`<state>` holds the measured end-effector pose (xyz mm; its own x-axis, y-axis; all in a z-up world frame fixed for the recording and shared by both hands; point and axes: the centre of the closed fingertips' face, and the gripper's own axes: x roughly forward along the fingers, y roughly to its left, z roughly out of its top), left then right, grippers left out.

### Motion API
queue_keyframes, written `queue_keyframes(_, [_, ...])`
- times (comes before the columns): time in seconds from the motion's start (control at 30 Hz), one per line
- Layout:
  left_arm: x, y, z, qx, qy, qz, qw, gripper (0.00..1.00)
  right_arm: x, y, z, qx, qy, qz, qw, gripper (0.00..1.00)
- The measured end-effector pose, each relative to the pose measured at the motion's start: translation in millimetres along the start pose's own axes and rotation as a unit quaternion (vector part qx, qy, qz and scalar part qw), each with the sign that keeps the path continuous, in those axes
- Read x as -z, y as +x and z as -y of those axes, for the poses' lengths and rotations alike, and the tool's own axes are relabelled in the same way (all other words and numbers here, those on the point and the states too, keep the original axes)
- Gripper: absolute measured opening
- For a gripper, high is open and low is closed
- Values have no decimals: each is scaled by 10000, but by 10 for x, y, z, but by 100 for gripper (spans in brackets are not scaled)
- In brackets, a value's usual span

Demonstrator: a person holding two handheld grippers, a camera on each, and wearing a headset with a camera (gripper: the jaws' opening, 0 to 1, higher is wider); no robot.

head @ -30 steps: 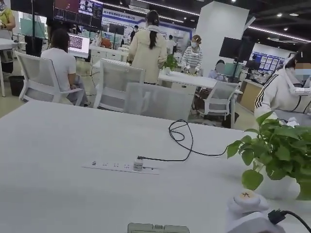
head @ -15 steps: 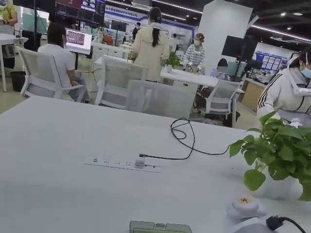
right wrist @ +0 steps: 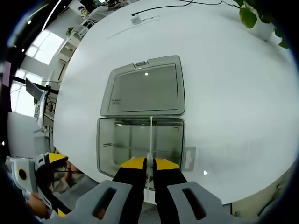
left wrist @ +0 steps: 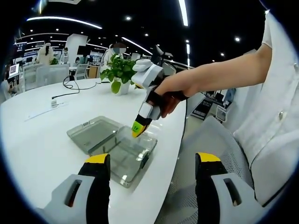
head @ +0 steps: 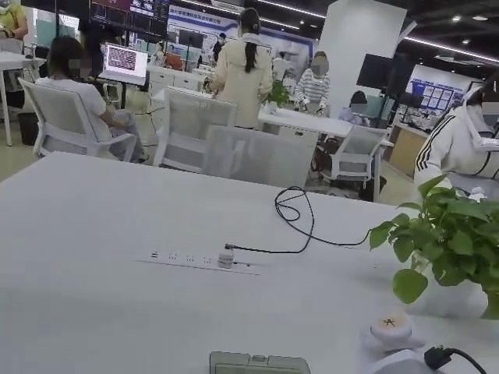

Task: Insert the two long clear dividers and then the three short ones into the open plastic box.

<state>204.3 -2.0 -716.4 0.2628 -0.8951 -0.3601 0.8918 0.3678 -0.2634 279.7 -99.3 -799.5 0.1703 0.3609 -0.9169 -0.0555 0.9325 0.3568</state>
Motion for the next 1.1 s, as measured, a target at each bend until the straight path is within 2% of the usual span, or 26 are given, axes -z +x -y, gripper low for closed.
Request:
queue_keyframes(0.17, [-7, 4, 12, 16, -2, 13, 10000, 75, -2, 9, -35, 155, -344, -36, 9993, 7])
queue_keyframes(0.4, [16, 12, 17, 26, -4, -10, 10000, 75, 13, 84, -89, 162, -476, -64, 9987, 8])
queue_keyframes(0.7, [36, -2, 4, -15, -39, -36, 10000, 76, 47, 208, -64, 188, -619, -122, 9978, 9])
queue_keyframes(1.1, [17, 0, -25, -119, -62, -53, 9999, 75, 64, 255, -30, 11, -722, -34, 9974, 11])
